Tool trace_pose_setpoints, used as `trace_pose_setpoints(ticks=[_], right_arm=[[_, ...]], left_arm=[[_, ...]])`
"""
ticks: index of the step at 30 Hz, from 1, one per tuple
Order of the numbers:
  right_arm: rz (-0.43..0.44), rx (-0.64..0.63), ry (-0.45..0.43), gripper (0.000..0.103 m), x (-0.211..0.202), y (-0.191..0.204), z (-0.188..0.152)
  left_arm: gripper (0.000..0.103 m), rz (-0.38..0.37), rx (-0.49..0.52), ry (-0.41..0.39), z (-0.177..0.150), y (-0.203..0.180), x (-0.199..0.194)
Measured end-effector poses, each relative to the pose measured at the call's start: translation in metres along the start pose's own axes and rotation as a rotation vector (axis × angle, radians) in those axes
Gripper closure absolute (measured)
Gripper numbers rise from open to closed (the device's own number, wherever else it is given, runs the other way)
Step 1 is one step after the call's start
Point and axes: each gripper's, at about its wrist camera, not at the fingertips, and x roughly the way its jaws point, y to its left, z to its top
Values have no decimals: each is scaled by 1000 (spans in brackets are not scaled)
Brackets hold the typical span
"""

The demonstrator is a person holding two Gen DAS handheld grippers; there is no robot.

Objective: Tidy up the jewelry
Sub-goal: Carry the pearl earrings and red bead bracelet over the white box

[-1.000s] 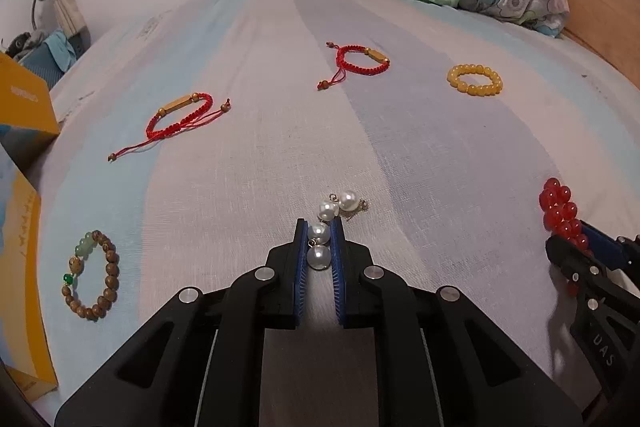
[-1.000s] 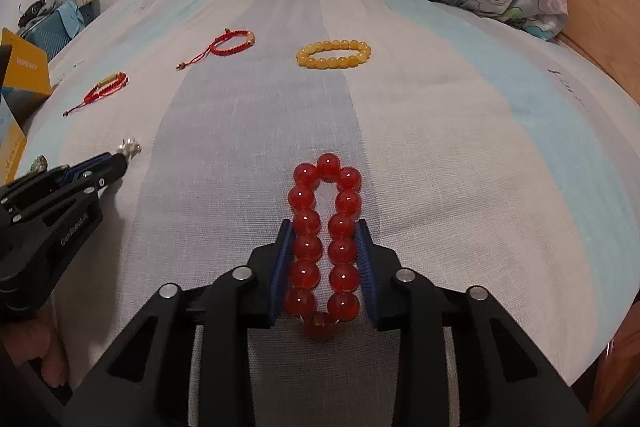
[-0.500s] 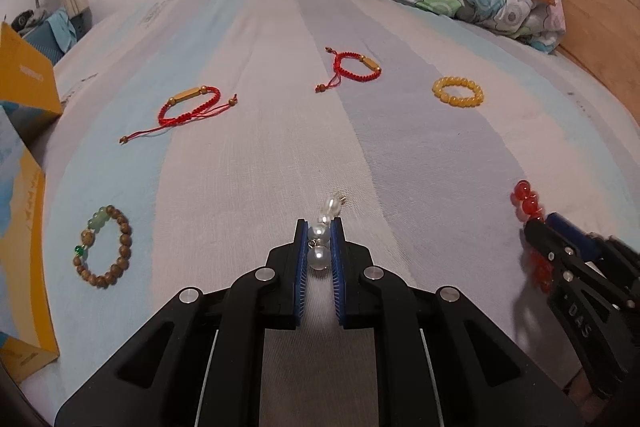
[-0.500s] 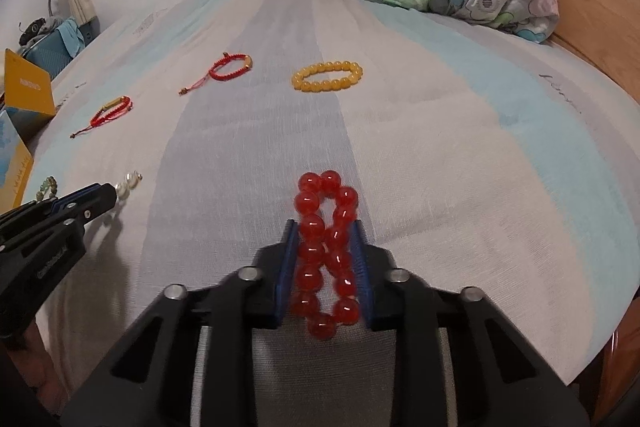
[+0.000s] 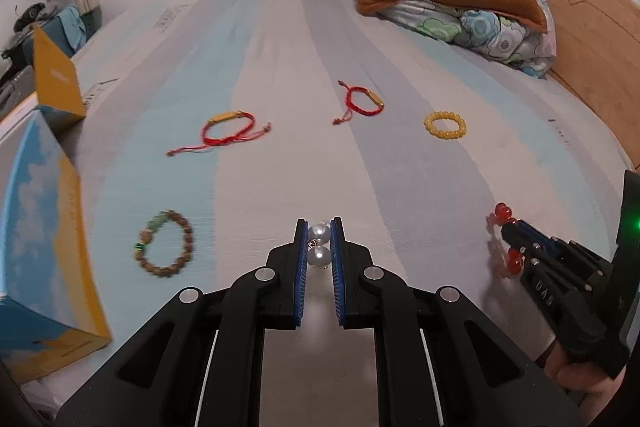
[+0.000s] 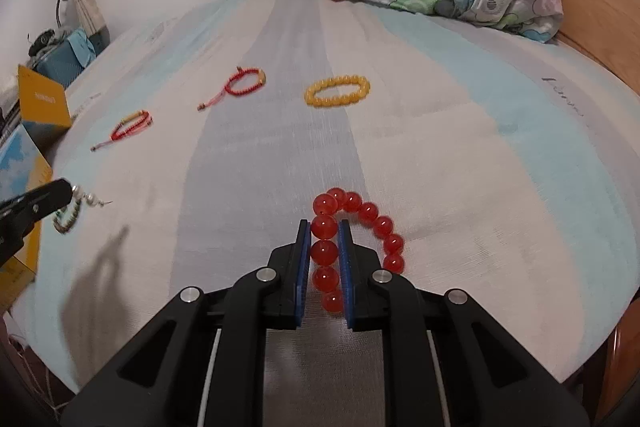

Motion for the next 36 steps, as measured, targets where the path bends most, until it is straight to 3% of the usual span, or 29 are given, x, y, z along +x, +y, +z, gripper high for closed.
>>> trace_pose_setpoints(ticks=[15,36], right_arm=[[65,17,27,90,-39,18,22],[128,-72,26,90,-67,85,58]], left_arm=[[93,13,-23,11,-1,37,-47],[93,34,-57,-17,19,76,-85]])
